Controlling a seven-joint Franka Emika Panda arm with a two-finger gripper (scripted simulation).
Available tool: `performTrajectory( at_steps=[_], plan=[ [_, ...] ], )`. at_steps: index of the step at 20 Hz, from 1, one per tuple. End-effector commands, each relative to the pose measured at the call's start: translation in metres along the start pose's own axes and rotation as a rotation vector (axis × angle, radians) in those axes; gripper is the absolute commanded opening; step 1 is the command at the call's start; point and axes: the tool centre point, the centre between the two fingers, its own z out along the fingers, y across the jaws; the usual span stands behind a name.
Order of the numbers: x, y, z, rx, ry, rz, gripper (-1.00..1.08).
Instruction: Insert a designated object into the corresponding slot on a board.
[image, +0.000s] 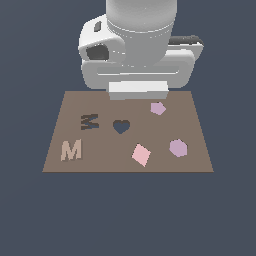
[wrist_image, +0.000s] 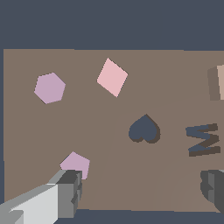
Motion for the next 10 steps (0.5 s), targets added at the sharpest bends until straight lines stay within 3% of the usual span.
performTrajectory(
  at_steps=[1,10],
  plan=[
    [0.000,0.000,0.000,0.000,0.000,0.000,1.00],
    [0.010,0.024,0.014,-0.002,0.002,-0.016,1.00]
  ],
)
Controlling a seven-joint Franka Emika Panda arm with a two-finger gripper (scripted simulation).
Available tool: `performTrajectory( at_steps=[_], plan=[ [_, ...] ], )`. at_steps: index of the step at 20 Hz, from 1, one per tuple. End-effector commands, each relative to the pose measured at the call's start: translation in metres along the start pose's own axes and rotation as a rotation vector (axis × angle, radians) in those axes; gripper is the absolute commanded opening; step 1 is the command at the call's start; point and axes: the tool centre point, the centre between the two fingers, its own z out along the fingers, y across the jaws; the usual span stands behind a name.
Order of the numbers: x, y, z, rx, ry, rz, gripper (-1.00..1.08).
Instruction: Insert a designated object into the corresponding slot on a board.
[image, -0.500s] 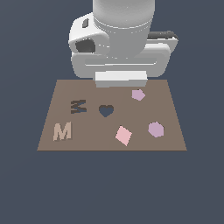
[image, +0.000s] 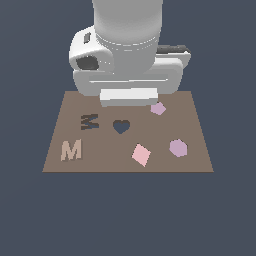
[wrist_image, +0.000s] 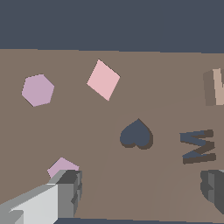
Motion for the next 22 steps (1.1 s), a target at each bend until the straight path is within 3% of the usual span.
performTrajectory(
  at_steps=[1,16,22],
  plan=[
    [0.005,0.013,0.008,-0.001,0.000,-0.007,1.00],
    [0.058,0.123,0.072,-0.007,0.012,-0.079,1.00],
    [0.075,0.150,0.088,-0.008,0.015,-0.098,1.00]
  ],
)
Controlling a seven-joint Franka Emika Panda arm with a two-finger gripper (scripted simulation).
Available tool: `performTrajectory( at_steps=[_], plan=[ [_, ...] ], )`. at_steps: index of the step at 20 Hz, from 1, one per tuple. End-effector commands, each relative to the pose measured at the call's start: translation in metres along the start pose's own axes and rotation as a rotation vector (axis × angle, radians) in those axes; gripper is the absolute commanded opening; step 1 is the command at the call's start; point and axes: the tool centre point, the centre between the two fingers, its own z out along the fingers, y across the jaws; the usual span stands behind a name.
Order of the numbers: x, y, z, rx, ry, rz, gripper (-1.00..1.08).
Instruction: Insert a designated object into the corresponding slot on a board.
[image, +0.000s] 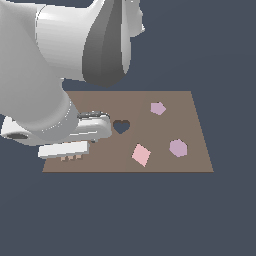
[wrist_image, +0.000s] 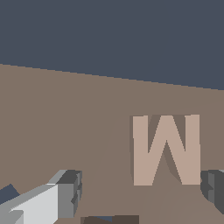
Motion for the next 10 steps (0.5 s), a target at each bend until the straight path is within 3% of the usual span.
performTrajectory(
  at_steps=[1,10],
  plan=[
    [0.006,0.009,0.005,0.000,0.002,-0.008,1.00],
    [0.014,0.024,0.014,-0.001,0.004,-0.018,1.00]
  ],
)
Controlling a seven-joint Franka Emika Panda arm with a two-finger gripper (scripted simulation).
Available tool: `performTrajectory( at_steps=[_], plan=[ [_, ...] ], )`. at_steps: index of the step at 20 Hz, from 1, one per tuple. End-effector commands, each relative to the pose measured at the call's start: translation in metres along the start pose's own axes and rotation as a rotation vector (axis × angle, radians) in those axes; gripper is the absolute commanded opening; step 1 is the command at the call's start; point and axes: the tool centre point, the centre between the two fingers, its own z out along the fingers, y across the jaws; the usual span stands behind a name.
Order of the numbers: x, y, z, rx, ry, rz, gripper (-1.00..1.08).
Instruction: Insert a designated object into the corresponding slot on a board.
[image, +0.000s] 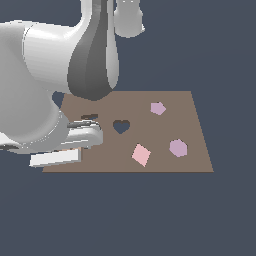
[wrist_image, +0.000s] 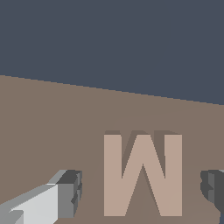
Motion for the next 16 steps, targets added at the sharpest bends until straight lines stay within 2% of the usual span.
performTrajectory(
  at_steps=[1,13,14,16],
  plan=[
    [0.001,0.001,0.001,0.000,0.001,-0.002,1.00],
    [0.002,0.002,0.021,0.000,0.001,-0.002,1.00],
    [0.002,0.002,0.021,0.000,0.001,-0.002,-1.00],
    [0.002,0.002,0.021,0.000,0.001,-0.002,-1.00]
  ],
)
